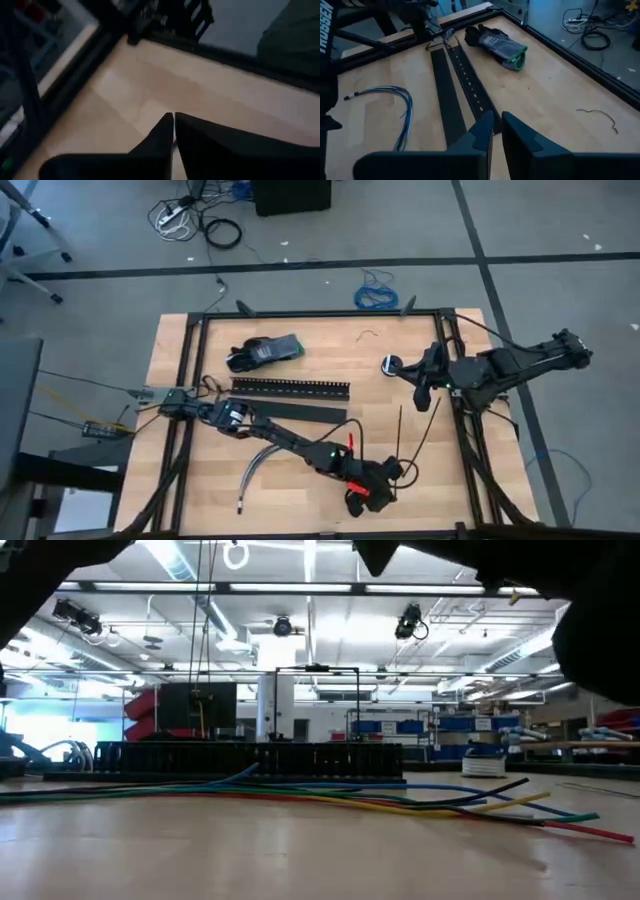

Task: Ziptie cables
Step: Prepare the left black zip tie

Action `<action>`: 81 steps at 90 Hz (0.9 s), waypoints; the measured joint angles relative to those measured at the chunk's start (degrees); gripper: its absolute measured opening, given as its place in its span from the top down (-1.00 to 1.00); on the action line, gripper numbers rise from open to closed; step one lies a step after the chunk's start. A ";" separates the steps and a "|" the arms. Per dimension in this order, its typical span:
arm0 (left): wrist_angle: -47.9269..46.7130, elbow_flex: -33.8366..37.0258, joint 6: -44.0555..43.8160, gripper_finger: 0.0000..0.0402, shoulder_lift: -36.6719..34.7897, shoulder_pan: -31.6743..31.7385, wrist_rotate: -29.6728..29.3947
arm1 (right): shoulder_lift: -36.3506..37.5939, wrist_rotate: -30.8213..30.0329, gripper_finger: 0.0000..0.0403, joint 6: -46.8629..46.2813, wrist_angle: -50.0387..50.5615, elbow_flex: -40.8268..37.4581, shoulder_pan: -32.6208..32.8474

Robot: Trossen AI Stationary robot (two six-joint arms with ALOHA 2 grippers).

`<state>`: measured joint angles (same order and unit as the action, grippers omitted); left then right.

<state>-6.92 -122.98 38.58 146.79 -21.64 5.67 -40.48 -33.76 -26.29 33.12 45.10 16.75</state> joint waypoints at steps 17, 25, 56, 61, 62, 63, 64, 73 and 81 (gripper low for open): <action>4.76 0.02 -2.90 0.52 2.14 0.54 2.04 | 0.01 -0.29 0.83 0.49 -0.08 0.00 0.00; 6.82 0.03 -3.52 0.36 2.90 0.85 2.60 | -0.01 -0.50 0.83 0.51 -0.04 0.00 -0.02; 9.46 0.02 -7.63 0.16 6.03 3.36 3.08 | -0.03 -0.69 0.83 0.60 -0.33 0.00 -0.02; 9.98 0.02 -8.68 0.16 6.49 3.68 2.56 | -0.01 -0.73 0.83 0.62 -0.42 0.00 -0.03; 9.88 0.03 -8.95 0.16 6.50 3.78 2.49 | -0.01 -0.74 0.83 0.62 -0.44 0.00 -0.02; 9.79 0.04 -9.20 0.16 6.50 3.90 2.45 | 0.01 -0.76 0.83 0.62 -0.46 0.00 -0.02; 9.79 0.04 -9.40 0.16 6.50 4.01 2.45 | 0.00 -0.76 0.83 0.66 -0.46 0.00 -0.02; 10.11 0.04 -12.32 0.17 6.50 5.03 2.11 | -0.01 -0.76 0.83 0.97 -0.44 0.00 -0.02; 10.71 0.04 -15.72 0.17 6.50 6.38 1.87 | -0.03 -0.74 0.83 0.97 -0.44 0.00 -0.02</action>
<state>3.79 -122.93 22.86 153.29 -15.26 7.54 -40.51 -34.50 -25.32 32.69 45.10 16.73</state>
